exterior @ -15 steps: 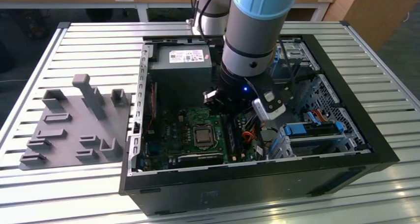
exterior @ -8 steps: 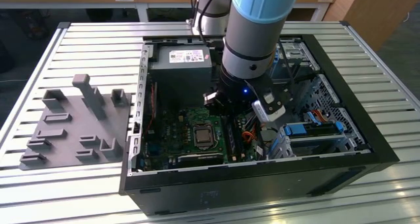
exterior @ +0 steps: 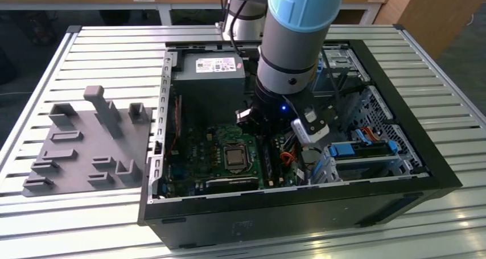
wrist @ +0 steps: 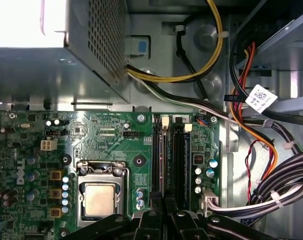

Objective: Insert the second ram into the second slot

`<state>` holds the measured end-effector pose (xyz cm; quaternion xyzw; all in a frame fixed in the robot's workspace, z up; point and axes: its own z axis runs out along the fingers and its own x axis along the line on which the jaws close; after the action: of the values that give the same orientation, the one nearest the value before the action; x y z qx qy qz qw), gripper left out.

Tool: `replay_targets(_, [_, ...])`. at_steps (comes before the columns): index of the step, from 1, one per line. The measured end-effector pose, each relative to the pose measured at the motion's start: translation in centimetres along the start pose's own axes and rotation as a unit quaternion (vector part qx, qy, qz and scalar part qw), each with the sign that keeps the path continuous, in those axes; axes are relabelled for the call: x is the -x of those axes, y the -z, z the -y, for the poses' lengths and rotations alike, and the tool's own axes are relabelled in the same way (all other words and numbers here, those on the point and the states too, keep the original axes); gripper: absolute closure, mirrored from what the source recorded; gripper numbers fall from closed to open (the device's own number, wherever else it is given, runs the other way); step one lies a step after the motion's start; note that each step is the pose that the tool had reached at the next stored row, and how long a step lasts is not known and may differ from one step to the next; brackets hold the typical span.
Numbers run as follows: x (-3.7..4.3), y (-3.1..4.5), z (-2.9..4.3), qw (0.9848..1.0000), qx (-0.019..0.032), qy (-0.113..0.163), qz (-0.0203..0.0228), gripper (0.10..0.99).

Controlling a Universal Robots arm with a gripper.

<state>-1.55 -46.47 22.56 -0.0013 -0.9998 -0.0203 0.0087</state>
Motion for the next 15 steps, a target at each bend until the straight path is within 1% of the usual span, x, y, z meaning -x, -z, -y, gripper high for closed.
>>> replay_targets(15, [0.13,-0.62,0.02,1.0,0.0,-0.001,0.0,0.949])
